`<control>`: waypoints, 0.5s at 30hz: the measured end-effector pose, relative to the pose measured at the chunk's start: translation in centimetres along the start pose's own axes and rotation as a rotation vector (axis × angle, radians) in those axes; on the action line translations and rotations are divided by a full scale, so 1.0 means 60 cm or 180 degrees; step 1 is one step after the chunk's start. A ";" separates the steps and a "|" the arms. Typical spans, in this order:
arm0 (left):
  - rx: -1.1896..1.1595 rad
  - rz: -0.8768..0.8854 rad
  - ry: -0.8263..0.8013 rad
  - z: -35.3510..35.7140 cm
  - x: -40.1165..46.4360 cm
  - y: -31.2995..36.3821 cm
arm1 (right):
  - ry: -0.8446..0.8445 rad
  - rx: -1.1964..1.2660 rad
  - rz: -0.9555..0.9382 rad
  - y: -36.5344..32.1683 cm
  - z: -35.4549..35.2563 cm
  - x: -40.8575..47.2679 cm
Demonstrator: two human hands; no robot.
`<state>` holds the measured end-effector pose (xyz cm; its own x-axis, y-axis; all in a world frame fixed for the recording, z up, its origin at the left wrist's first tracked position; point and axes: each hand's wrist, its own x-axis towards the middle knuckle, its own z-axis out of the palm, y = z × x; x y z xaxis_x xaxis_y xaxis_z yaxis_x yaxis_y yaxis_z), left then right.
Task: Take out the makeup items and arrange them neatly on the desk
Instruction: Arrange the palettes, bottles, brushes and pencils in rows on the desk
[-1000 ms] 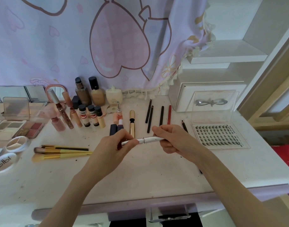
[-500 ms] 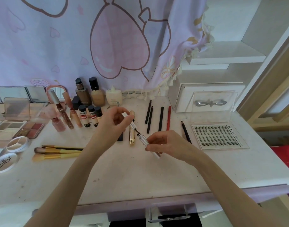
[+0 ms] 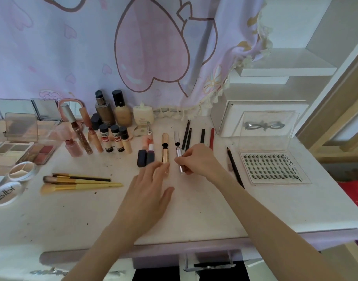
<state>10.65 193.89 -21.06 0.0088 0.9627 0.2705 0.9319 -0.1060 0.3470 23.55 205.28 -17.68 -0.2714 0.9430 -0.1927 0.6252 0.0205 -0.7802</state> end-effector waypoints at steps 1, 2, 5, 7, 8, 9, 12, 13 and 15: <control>0.0121 0.0029 -0.0073 0.004 -0.012 0.000 | 0.0055 -0.0124 -0.0021 -0.002 0.006 0.003; 0.0182 0.0052 -0.0108 0.006 -0.020 0.001 | 0.0090 -0.0216 -0.0046 -0.002 0.012 0.006; 0.0395 -0.0132 -0.0333 0.007 -0.032 -0.001 | 0.0159 -0.0417 -0.0117 -0.001 0.025 0.009; 0.0497 -0.0211 -0.0423 0.011 -0.034 -0.008 | 0.0259 -0.0523 -0.0174 0.000 0.030 0.010; 0.0565 -0.0203 -0.0460 0.013 -0.035 -0.010 | 0.0302 -0.0570 -0.0200 0.000 0.032 0.010; 0.0631 -0.0176 -0.0503 0.013 -0.035 -0.010 | 0.0331 -0.0592 -0.0224 0.000 0.033 0.009; 0.0768 -0.0100 -0.0581 0.014 -0.035 -0.010 | 0.0412 -0.0590 -0.0297 0.000 0.036 0.010; 0.0810 -0.0086 -0.0581 0.013 -0.036 -0.009 | 0.0423 -0.0605 -0.0321 -0.001 0.037 0.010; 0.0855 -0.0060 -0.0584 0.014 -0.037 -0.009 | 0.0405 -0.0627 -0.0369 -0.001 0.037 0.009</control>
<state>10.41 192.03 -22.59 0.0330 0.9953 0.0913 0.9947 -0.0416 0.0943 21.75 205.05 -19.07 -0.2630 0.9645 -0.0227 0.7291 0.1832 -0.6594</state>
